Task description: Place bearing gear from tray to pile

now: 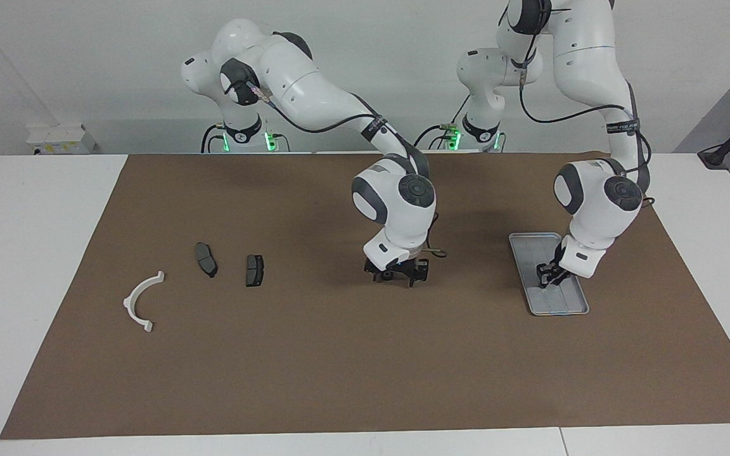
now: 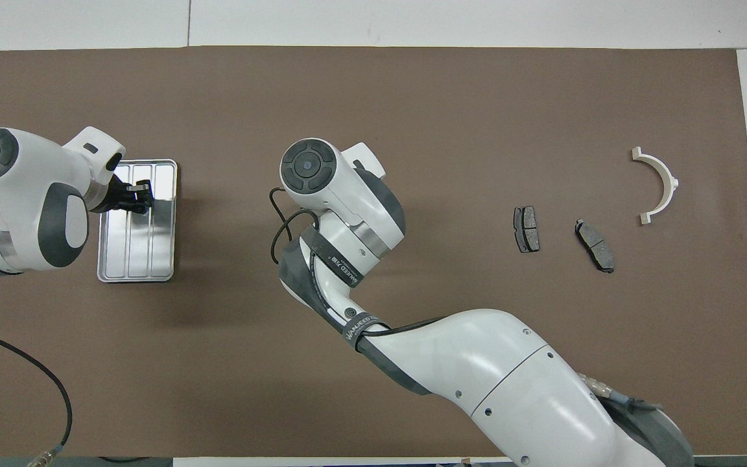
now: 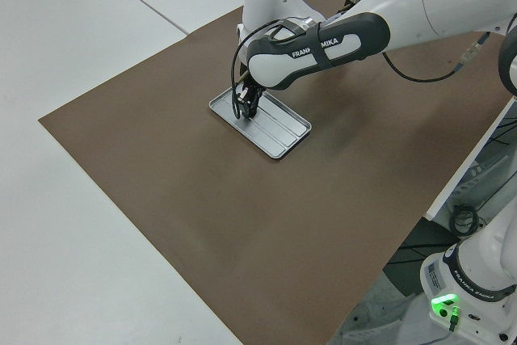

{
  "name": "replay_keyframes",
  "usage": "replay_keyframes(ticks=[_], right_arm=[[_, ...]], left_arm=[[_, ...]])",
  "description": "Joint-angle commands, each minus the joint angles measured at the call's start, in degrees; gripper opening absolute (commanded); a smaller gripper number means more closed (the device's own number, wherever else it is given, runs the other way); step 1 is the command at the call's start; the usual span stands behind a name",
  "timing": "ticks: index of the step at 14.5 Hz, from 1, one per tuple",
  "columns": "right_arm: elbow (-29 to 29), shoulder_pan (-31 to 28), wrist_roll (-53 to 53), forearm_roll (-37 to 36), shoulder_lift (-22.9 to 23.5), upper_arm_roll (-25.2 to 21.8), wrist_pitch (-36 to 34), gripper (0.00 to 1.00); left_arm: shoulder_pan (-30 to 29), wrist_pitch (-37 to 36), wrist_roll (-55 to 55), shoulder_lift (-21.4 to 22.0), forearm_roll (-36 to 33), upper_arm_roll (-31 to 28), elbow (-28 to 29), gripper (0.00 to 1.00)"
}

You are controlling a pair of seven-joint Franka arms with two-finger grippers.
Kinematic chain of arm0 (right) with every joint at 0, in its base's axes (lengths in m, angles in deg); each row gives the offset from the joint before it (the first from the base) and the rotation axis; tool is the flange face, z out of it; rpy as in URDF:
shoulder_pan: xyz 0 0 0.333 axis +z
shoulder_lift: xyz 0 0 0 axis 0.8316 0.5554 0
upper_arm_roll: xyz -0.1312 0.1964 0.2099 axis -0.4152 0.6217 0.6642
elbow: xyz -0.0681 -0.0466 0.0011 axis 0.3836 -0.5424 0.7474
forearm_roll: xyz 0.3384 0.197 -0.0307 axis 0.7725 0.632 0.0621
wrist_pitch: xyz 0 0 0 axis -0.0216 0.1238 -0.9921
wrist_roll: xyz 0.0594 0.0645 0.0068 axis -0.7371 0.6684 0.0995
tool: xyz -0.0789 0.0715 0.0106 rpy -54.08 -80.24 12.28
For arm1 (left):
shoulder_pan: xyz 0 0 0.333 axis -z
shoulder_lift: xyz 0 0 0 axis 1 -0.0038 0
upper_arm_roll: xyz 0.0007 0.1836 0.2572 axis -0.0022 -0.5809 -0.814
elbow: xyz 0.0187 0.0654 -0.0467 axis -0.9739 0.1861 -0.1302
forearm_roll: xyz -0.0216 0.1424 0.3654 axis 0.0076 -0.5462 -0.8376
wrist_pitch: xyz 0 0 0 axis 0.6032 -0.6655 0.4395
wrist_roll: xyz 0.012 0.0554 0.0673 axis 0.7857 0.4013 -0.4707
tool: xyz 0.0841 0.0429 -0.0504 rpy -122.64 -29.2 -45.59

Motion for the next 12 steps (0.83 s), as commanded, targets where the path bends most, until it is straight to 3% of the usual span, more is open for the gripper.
replay_keyframes(ticks=[1,2,3,5,12], right_arm=[[-1.37,-0.48,1.42,-1.46,0.86,0.93,0.67,0.95],[-1.29,-0.48,1.68,-1.54,0.86,0.93,0.67,0.93],[-1.29,-0.57,1.6,-1.46,0.77,0.93,0.58,0.91],[-1.37,-0.57,1.51,-1.46,0.6,0.93,0.14,0.84],[-1.37,-1.18,1.77,-0.58,-0.02,0.93,0.14,0.86]], left_arm=[[-0.37,1.47,-0.98,1.26,-0.64,-0.01,2.73,0.17],[-0.46,1.39,-0.98,1.35,-0.64,-0.01,2.82,0.04],[-0.55,1.38,-0.98,1.35,-0.64,-0.1,2.82,0.0],[-0.73,0.34,-0.98,1.35,-0.64,-0.1,2.38,0.0],[-0.73,-7.13,-1.33,2.75,-0.38,-0.19,-1.48,0.0]])
